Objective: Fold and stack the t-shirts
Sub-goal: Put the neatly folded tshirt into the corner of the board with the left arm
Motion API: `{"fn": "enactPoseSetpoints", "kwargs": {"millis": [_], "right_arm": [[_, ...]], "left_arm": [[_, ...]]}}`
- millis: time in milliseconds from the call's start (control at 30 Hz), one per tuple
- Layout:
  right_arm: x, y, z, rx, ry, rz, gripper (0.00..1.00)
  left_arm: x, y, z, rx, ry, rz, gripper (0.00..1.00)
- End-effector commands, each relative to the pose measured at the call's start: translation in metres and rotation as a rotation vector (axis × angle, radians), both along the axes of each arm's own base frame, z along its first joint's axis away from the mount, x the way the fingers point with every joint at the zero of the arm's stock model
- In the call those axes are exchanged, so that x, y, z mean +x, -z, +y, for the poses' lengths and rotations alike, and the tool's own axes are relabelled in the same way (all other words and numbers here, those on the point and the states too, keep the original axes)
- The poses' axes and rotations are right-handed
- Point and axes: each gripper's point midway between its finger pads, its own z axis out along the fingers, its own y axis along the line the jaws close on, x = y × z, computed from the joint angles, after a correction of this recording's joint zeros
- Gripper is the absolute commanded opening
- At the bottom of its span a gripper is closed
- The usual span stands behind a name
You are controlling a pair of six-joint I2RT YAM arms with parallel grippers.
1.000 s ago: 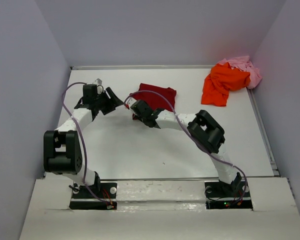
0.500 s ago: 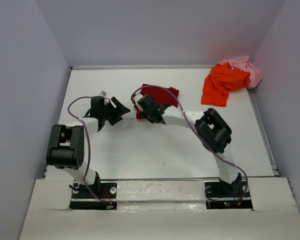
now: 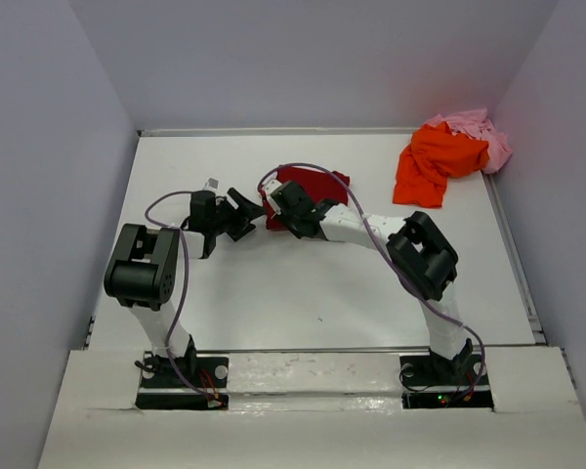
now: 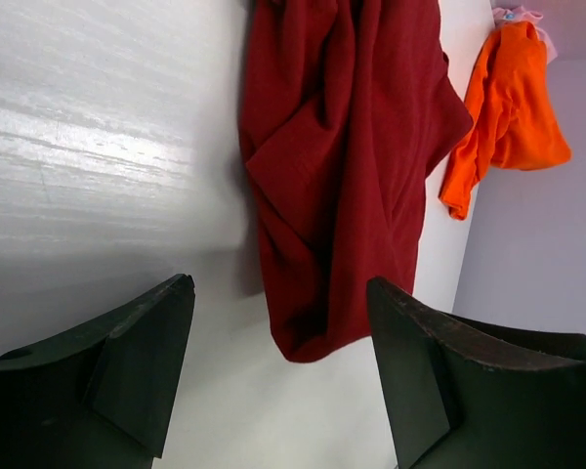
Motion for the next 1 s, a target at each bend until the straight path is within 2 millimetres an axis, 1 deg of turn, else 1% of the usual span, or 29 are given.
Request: {"fn": "enactPoseSetpoints", "kwargs": {"millis": [0,67,133,167,267,400,667,833,967], "right_arm": [[0.005,-0.041,0.001,0.083,0.008,-0.042,0.0],[0.004,-0.043,0.0,0.087,0.011,-0.043,0.0],[0.003,-0.04,0.0,0.084,0.011,-0.038,0.0],[0.003,-0.04,-0.001,0.082,0.012,-0.037,0.0],[0.002,-0.041,-0.003,0.082,0.013,-0.038,0.0],[0.0,-0.044,-0.003,0.089,0.012,-0.038,0.0],[-0.001,-0.04,-0.006,0.075,0.016,-0.034,0.0],[0.0,-0.037,-0.006,0.068,0.02,-0.034,0.0],[-0.001,-0.035,-0.005,0.073,0.021,-0.024,0.0]], "left_arm": [[0.009,-0.01,-0.005,-0.049,-0.005,-0.067,0.8],[0.011,-0.01,-0.006,-0.067,-0.011,-0.075,0.8],[0.012,-0.004,-0.011,-0.095,-0.008,-0.061,0.8],[0.012,0.002,-0.017,-0.117,0.006,-0.042,0.8],[0.013,0.011,-0.023,-0.15,0.011,-0.023,0.8],[0.016,0.014,-0.029,-0.17,0.011,-0.023,0.8],[0.02,0.004,-0.032,-0.204,0.0,-0.054,0.8],[0.02,-0.012,-0.031,-0.212,0.001,-0.079,0.8],[0.021,-0.015,-0.03,-0.211,-0.003,-0.079,0.8]]}}
